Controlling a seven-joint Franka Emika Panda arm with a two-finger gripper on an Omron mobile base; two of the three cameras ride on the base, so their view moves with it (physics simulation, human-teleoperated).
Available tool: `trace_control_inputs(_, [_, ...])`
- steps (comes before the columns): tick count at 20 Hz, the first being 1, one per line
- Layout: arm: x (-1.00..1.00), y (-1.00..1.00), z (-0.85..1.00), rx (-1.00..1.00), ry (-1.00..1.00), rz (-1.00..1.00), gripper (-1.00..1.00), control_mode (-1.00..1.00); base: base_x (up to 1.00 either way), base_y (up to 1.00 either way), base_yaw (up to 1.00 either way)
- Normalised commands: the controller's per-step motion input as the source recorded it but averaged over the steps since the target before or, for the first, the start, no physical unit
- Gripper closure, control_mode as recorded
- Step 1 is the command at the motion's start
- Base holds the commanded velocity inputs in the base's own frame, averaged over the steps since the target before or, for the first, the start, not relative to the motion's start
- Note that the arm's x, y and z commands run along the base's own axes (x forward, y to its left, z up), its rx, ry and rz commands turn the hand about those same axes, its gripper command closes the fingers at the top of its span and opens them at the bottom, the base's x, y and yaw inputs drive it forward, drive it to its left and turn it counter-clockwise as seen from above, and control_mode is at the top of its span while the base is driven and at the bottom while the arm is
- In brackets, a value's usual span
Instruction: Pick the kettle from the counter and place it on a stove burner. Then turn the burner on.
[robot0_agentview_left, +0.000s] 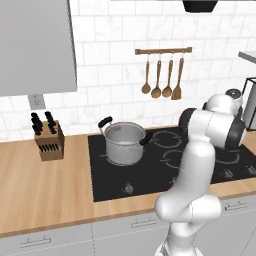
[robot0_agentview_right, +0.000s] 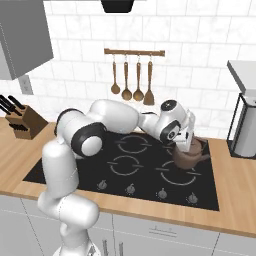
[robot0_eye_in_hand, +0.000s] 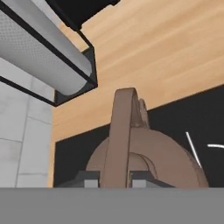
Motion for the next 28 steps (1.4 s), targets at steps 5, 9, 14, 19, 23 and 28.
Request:
trace_control_inputs(5, [0.0,-0.14,-0.41,-0.04,0.08,0.0,1.0,-1.0,0.0,0.0,0.0])
trace_control_inputs(9, [-0.2,0.2,0.08,-0.1,0.0,0.0,1.0,-1.0,0.0,0.0,0.0])
trace_control_inputs(14, [-0.53,0.0,0.23,0.0,-0.12,0.0,1.0,-1.0,0.0,0.0,0.0])
trace_control_inputs(19, [0.0,0.1,-0.32,-0.09,0.1,0.0,1.0,-1.0,0.0,0.0,0.0])
trace_control_inputs(23, [0.0,0.08,-0.32,-0.11,0.15,0.0,1.0,-1.0,0.0,0.0,0.0])
trace_control_inputs(28, [0.0,0.03,-0.38,-0.13,0.22,0.0,1.0,-1.0,0.0,0.0,0.0])
